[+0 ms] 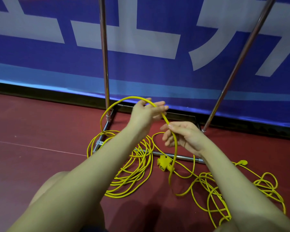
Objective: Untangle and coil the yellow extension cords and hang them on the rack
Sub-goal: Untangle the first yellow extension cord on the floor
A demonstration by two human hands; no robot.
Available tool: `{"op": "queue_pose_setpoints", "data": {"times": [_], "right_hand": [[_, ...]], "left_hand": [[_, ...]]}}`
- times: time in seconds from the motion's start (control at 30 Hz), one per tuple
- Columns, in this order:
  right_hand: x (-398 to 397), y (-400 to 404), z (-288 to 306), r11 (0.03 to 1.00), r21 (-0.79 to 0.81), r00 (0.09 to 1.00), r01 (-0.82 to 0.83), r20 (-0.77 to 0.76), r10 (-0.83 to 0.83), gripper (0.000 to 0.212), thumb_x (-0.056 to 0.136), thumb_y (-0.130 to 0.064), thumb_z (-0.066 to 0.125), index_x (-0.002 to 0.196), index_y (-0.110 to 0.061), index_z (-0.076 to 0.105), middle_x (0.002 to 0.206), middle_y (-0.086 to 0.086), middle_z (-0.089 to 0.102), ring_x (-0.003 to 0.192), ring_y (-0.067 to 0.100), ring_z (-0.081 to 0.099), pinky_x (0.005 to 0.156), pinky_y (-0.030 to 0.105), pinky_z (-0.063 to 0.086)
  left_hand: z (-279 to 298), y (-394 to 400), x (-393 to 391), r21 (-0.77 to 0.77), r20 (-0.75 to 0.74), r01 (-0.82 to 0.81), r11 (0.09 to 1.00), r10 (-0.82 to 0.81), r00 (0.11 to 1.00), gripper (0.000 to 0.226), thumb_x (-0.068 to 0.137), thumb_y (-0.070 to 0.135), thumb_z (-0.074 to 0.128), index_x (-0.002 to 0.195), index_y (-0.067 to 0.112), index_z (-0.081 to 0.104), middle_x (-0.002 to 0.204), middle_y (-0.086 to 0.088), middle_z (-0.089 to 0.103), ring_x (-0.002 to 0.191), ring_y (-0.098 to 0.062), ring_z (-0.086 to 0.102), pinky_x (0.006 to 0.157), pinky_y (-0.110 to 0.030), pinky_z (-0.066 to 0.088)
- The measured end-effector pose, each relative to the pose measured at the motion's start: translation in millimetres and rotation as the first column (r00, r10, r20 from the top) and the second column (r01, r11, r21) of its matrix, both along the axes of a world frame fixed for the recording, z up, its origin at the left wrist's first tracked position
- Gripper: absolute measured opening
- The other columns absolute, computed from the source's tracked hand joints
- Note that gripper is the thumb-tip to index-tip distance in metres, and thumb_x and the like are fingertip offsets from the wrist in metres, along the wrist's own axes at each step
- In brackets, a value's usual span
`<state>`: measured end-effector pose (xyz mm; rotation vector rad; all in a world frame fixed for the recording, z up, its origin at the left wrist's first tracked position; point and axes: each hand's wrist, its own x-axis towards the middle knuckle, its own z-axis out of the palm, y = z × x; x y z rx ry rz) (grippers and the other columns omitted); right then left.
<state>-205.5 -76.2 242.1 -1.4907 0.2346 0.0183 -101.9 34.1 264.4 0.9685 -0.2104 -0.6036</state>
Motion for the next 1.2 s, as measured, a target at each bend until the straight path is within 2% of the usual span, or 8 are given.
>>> {"op": "queue_pose_setpoints", "data": {"times": [0.23,0.37,0.6,0.8,0.87,0.93,1.0,1.2], "right_hand": [[-2,-3,0,0.997,0.073,1.000,-0.009,-0.015,0.010,0.026,0.085,-0.021,0.048,0.096,-0.001,0.061,0.074,0.011,0.071,0.062,0.019,0.068,0.063,0.027,0.056],[-7,-10,-7,1.000,0.023,0.997,-0.002,-0.081,0.004,0.021,0.094,-0.011,0.044,0.093,-0.002,0.062,0.072,0.010,0.070,0.059,0.018,0.067,0.060,0.027,0.056],[0,-6,-7,0.998,-0.001,0.997,0.069,-0.041,-0.069,0.020,0.096,-0.010,0.044,0.091,-0.002,0.061,0.066,0.008,0.069,0.054,0.016,0.065,0.054,0.025,0.054],[-4,-3,2,0.997,0.059,0.998,-0.055,-0.027,0.057,0.024,0.084,-0.019,0.050,0.094,-0.001,0.061,0.066,0.009,0.068,0.052,0.017,0.065,0.051,0.023,0.053],[-6,-3,1,0.994,0.063,0.996,-0.084,-0.039,0.086,0.026,0.081,-0.019,0.051,0.096,0.000,0.060,0.065,0.009,0.067,0.051,0.016,0.064,0.049,0.022,0.051],[-6,-4,-1,0.995,0.063,0.996,-0.082,-0.038,0.084,0.025,0.081,-0.018,0.051,0.097,0.000,0.060,0.065,0.009,0.067,0.050,0.016,0.064,0.048,0.021,0.051],[-5,-4,-3,0.997,0.053,0.997,-0.062,-0.032,0.064,0.024,0.081,-0.018,0.052,0.097,-0.001,0.060,0.064,0.008,0.067,0.049,0.015,0.063,0.046,0.020,0.050],[3,-2,-7,0.999,0.047,1.000,0.004,0.008,-0.004,0.016,0.094,-0.008,0.043,0.096,-0.002,0.058,0.063,0.007,0.067,0.048,0.015,0.062,0.045,0.022,0.049]], "left_hand": [[3,-1,19,-0.090,-0.085,-0.179,0.980,0.172,0.981,0.056,0.085,-0.019,0.051,0.133,-0.003,0.029,0.097,-0.016,0.062,0.076,-0.021,0.068,0.068,-0.026,0.058],[0,4,35,-0.147,-0.154,-0.303,0.942,0.280,0.947,0.062,0.085,-0.017,0.054,0.137,-0.003,0.025,0.097,-0.017,0.062,0.076,-0.021,0.069,0.073,-0.028,0.058],[-10,-8,5,0.017,-0.011,0.012,1.000,-0.011,1.000,0.051,0.086,-0.012,0.057,0.128,0.001,0.031,0.097,-0.015,0.064,0.072,-0.018,0.069,0.076,-0.034,0.056],[-6,-6,24,0.017,-0.004,-0.103,0.995,0.103,0.995,0.011,0.090,-0.014,0.045,0.096,-0.007,0.050,0.111,-0.021,0.059,0.079,-0.018,0.066,0.069,-0.023,0.057],[-11,-4,35,0.015,-0.064,-0.163,0.987,0.163,0.985,0.013,0.091,-0.013,0.045,0.103,-0.011,0.049,0.117,-0.025,0.058,0.081,-0.020,0.065,0.070,-0.024,0.058],[-15,-4,37,-0.004,-0.116,-0.182,0.983,0.180,0.977,0.043,0.092,-0.012,0.046,0.133,-0.014,0.031,0.117,-0.025,0.057,0.084,-0.025,0.066,0.069,-0.026,0.058],[-17,-5,34,-0.025,-0.134,-0.161,0.987,0.156,0.979,0.062,0.092,-0.009,0.049,0.144,-0.007,0.014,0.113,-0.023,0.057,0.084,-0.028,0.066,0.069,-0.028,0.059],[-12,-14,2,0.159,0.110,-0.001,0.987,-0.017,0.994,0.037,0.087,-0.009,0.058,0.116,0.001,0.037,0.087,-0.013,0.064,0.059,-0.012,0.068,0.058,-0.024,0.057]]}}
